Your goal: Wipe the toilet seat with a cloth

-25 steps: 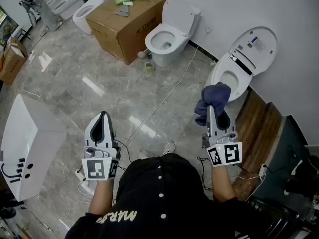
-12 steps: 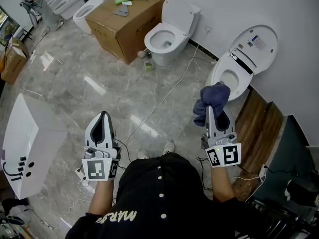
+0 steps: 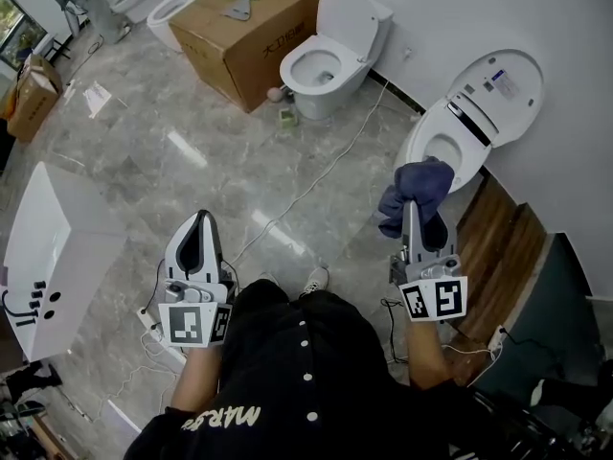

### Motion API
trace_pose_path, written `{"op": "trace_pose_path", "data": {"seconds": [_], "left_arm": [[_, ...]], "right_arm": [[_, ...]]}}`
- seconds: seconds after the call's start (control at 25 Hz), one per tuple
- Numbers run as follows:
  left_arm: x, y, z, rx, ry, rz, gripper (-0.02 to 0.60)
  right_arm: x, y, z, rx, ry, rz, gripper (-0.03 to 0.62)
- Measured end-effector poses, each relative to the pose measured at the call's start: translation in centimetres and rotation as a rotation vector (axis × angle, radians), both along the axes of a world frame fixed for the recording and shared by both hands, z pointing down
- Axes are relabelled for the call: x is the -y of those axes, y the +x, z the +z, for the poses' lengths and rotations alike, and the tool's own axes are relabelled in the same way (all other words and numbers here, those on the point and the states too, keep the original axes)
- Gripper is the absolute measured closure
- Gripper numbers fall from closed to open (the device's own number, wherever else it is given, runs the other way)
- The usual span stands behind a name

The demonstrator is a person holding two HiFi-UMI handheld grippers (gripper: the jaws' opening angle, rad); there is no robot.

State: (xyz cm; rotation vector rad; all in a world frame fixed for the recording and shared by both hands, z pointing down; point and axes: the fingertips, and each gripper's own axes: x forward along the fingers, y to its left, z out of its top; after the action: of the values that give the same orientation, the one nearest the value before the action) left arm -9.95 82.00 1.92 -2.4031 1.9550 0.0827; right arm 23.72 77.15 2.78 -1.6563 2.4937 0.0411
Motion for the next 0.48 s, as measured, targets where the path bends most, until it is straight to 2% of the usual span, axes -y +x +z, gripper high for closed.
{"op": "trace_pose_path", "data": {"seconds": [0.24, 0.48], "left_arm": [[-0.2, 1.0, 0.8, 0.014, -0.024, 0.001, 0.570], [1.1, 1.0, 1.8, -0.010, -0.049, 0.013, 0.571]], "right_arm": [[0.3, 1.0, 0.9, 0.003, -0.017, 0.005, 0.522], [0.9, 1.1, 1.4, 0.004, -0.027, 0.015, 0.522]]}}
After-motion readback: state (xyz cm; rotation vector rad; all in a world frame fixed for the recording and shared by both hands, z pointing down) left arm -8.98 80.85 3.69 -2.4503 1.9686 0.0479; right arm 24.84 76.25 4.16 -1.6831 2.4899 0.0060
